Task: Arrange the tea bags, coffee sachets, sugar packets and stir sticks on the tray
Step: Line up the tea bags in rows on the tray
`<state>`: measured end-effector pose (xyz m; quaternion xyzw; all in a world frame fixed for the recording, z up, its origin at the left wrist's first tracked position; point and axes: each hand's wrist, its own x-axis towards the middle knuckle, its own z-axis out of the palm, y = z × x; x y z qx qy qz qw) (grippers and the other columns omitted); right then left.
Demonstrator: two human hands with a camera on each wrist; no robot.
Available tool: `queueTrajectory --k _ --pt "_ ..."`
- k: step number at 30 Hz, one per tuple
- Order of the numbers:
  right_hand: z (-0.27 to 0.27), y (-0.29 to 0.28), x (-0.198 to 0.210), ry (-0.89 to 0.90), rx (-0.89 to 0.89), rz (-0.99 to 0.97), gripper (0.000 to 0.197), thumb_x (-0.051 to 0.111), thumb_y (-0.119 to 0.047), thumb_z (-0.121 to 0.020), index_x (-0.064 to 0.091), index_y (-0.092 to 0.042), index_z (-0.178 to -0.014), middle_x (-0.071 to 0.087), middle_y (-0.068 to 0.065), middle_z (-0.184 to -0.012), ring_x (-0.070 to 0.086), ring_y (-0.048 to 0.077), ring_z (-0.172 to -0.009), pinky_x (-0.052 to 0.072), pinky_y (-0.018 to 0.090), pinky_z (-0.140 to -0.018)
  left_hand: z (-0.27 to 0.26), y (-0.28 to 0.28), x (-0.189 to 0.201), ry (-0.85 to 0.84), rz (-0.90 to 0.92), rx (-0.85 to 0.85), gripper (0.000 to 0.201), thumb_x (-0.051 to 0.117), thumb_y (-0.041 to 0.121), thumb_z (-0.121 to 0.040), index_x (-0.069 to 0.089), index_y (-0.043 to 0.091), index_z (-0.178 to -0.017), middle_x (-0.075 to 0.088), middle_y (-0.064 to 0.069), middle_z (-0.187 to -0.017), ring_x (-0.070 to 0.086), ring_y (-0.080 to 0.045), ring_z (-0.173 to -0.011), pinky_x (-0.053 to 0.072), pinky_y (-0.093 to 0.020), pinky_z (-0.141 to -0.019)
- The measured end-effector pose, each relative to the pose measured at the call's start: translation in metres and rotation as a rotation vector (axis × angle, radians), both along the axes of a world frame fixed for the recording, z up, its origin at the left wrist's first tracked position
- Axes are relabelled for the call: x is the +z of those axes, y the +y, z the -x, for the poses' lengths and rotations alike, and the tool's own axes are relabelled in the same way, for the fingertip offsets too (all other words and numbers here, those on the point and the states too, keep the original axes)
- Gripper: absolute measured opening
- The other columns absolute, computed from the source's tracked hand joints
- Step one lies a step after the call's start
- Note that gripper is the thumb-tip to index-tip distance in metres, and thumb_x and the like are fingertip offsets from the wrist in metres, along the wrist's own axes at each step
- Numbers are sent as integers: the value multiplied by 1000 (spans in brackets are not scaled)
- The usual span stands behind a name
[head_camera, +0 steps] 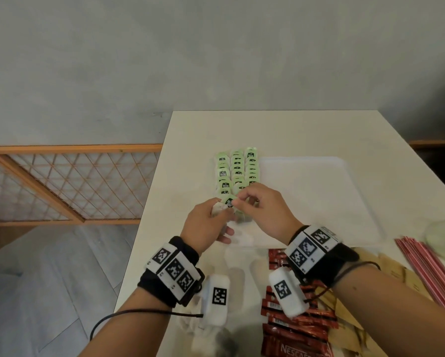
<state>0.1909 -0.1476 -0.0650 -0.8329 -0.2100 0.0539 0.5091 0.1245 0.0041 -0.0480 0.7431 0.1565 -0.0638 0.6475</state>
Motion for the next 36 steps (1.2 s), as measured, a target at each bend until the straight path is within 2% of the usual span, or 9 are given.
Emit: queueTrajectory --k 6,9,13,16,18,21,27,32,36 --pt "-1 -33 12 -1 -111 25 12 70 -26 -88 65 -19 -79 69 -6 -79 60 5 -72 44 9 -63 5 -11 1 36 9 17 19 51 12 -98 55 3 -114 67 -17 -104 66 -20 -69 61 -35 -64" --pt "-6 -50 13 8 -152 51 16 73 -23 -85 60 -18 -76 70 -3 -77 59 7 -67 42 10 -59 5 -12 -1 45 -38 11 28 40 19 -104 54 -2 -116 66 -15 -110 65 -19 -78 58 -28 -70" --pt "-9 -65 4 104 -66 164 14 72 -19 -86 60 -17 -80 65 0 -75 54 7 -63 41 9 -58 8 -9 -3 21 -153 -19 24 41 20 -103 58 5 -110 67 -9 -106 63 -22 -91 55 -40 -82" --pt "-10 -69 -13 214 44 293 13 72 -20 -86 67 -10 -90 71 6 -85 62 14 -73 44 14 -63 8 -3 -8 -9 -299 -29 29 45 19 -99 60 -5 -98 65 -21 -97 58 -27 -83 52 -54 -88" --pt "-14 -69 -23 214 34 367 14 73 -24 -85 68 -11 -89 71 5 -89 64 18 -82 46 19 -68 8 0 -10 -19 -343 -25 29 47 21 -98 63 -3 -96 66 -22 -96 60 -29 -83 51 -56 -88" --pt "-21 -66 -27 137 -26 391 11 72 -28 -86 69 -17 -88 69 -1 -90 60 13 -83 39 12 -65 8 3 -8 -28 -358 -16 27 49 22 -99 66 1 -99 67 -18 -96 63 -36 -89 53 -52 -85" --pt "-35 -53 -24 83 -63 325 12 73 -27 -85 68 -16 -84 69 2 -85 56 11 -76 37 7 -62 4 11 -10 -26 -304 25 19 60 22 -95 66 11 -109 68 -4 -96 64 -22 -86 56 -37 -73" --pt "-39 -50 -27 87 -81 330 10 73 -24 -86 65 -18 -85 63 -2 -80 53 6 -70 37 1 -61 -3 11 -12 -6 -236 71 10 59 19 -94 67 15 -100 67 3 -85 62 -17 -79 52 -28 -66" --pt "-37 -54 -25 102 -136 211 21 76 -26 -82 66 -19 -100 61 -4 -90 53 5 -73 39 9 -67 -9 8 -13 -24 -218 76 13 57 14 -94 68 13 -101 67 2 -84 62 -18 -78 51 -27 -65"
